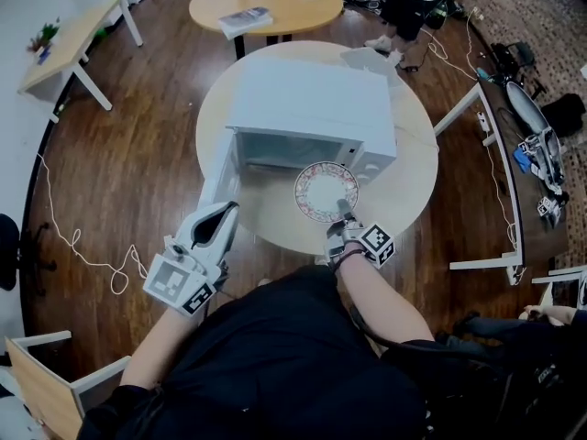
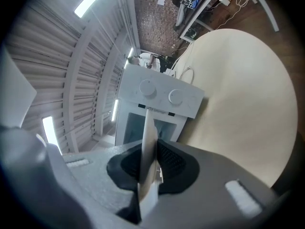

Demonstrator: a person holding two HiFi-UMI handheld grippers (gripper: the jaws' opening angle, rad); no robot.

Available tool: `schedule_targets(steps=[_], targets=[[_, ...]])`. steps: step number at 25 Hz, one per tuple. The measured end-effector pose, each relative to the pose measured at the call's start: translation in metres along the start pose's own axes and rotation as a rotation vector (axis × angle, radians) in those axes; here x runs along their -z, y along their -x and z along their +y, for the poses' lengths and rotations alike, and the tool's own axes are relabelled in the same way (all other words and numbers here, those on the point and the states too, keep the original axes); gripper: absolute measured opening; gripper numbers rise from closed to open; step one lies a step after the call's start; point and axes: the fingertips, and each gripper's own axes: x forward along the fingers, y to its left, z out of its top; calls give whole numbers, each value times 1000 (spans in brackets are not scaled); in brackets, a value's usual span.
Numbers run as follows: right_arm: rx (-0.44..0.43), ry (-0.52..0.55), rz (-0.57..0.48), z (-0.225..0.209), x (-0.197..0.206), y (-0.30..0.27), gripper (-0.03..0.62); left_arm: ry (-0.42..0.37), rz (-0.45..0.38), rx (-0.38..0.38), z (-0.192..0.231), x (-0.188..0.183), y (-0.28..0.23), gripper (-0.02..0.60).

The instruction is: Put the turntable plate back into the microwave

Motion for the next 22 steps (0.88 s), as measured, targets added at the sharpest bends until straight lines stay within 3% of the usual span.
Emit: schedule_targets(steps=[13,22], targets=[[-2,32,77,7,26,-27,35,-4,-1,-45,32,6,9,6],[4,41,93,17,41,-38,35,-5,18,-29,37,13,5,6]])
